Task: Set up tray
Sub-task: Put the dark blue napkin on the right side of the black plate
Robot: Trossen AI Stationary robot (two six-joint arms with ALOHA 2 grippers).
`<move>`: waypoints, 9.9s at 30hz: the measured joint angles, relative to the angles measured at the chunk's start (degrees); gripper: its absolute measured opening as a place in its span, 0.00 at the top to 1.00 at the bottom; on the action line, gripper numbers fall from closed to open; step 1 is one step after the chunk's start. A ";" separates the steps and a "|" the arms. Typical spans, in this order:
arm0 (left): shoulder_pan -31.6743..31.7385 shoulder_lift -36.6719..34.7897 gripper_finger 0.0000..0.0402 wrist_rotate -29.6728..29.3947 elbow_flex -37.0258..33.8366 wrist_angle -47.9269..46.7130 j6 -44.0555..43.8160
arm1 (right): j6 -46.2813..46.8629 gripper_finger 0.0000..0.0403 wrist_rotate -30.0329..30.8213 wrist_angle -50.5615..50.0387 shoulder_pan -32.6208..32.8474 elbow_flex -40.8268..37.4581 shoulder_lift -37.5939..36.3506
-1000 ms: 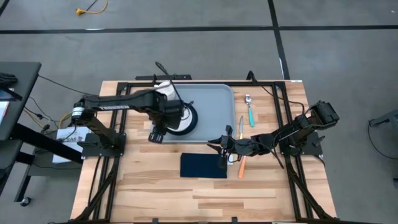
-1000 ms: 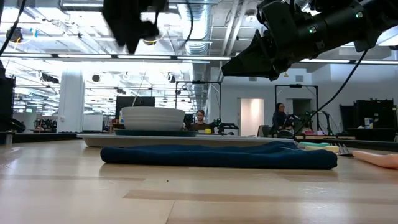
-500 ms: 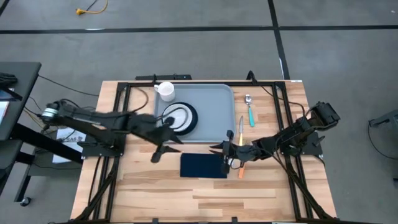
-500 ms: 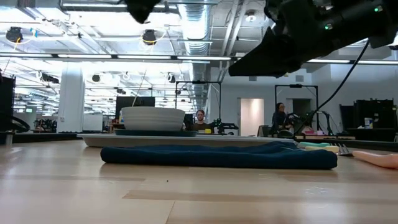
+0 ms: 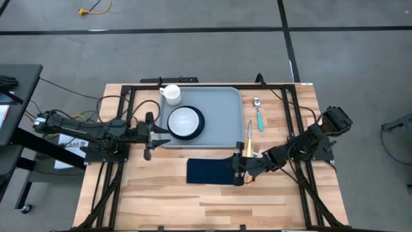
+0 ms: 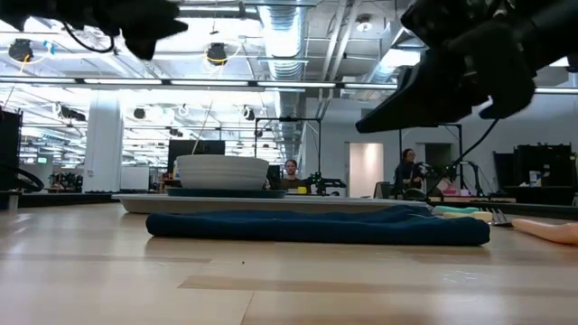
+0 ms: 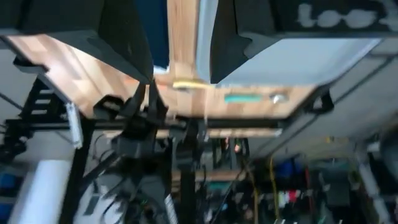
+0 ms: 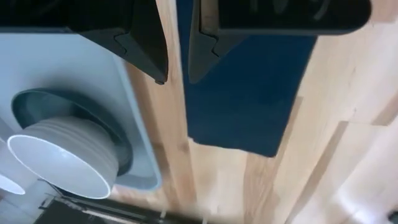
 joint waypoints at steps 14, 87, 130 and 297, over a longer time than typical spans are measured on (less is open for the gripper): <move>0.02 -8.83 0.63 -3.70 -5.04 -1.03 0.83 | 11.18 0.85 -5.17 -35.68 1.30 20.16 0.01; 0.02 -16.65 0.63 4.51 -17.82 14.47 6.74 | 48.77 0.67 -16.53 -55.11 3.79 43.15 18.14; 0.02 -16.15 0.63 4.55 -17.79 14.82 6.15 | 54.98 0.97 -18.01 -61.50 3.16 43.12 28.28; -0.02 -15.49 0.63 14.41 -18.23 9.70 -1.30 | 11.98 0.74 -4.29 -84.37 -42.11 68.24 35.93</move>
